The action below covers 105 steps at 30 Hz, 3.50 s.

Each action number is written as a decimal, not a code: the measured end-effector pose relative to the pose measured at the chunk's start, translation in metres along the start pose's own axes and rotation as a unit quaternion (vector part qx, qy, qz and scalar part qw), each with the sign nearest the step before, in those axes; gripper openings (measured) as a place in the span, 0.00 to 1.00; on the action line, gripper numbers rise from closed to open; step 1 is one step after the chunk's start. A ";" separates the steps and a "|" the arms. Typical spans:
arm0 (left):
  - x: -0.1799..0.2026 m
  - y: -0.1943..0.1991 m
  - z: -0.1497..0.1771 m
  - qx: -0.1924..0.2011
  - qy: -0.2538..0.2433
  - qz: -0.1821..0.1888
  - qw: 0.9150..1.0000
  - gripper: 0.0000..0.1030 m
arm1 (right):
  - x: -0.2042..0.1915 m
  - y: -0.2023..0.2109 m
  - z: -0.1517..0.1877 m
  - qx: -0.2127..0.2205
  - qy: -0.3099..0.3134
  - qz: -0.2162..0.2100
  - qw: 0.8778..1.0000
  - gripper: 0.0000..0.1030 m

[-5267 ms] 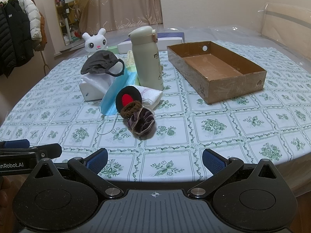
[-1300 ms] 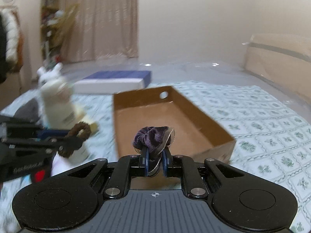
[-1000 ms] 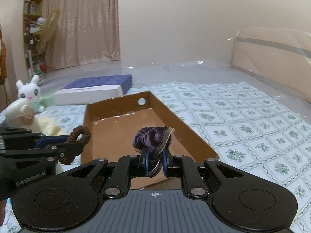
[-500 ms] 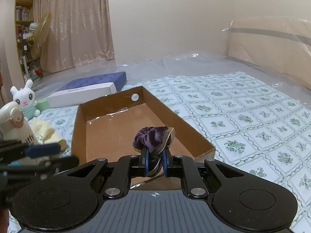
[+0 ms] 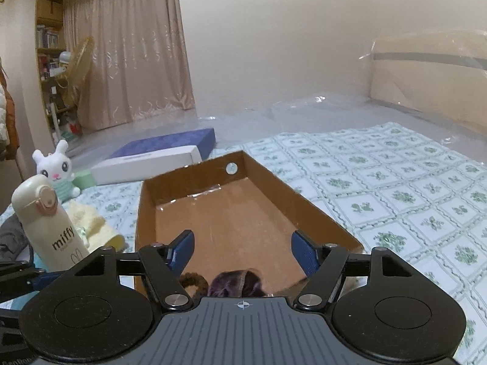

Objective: Organize soft objects
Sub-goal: 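Carry both items to the cardboard box and open both tools to drop them, then move the left tool to the black-and-red earmuff pad, then grasp the black-and-red earmuff pad with the left tool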

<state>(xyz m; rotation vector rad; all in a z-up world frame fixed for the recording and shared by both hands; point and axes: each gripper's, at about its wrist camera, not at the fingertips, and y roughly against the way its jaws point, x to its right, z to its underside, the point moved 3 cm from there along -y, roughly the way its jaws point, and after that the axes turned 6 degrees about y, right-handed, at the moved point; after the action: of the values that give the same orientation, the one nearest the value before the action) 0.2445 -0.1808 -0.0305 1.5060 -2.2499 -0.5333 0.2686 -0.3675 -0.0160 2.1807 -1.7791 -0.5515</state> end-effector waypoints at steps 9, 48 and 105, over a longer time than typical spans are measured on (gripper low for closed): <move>-0.015 0.036 0.016 0.001 0.017 -0.017 1.000 0.39 | -0.008 0.037 0.019 -0.018 -0.021 0.013 1.000 0.68; -0.085 0.200 0.079 0.018 0.082 -0.136 0.987 0.56 | -0.136 0.131 0.061 -0.042 0.034 -0.051 0.997 0.68; -0.099 0.039 0.082 -0.062 0.062 -0.153 0.984 0.66 | -0.109 0.037 0.090 -0.111 0.065 -0.059 0.990 0.68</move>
<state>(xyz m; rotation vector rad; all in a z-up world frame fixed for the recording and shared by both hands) 0.2068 -0.0669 -0.0910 1.7766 -1.8673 -0.6361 0.1765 -0.2658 -0.0671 2.1241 -1.4548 -0.5894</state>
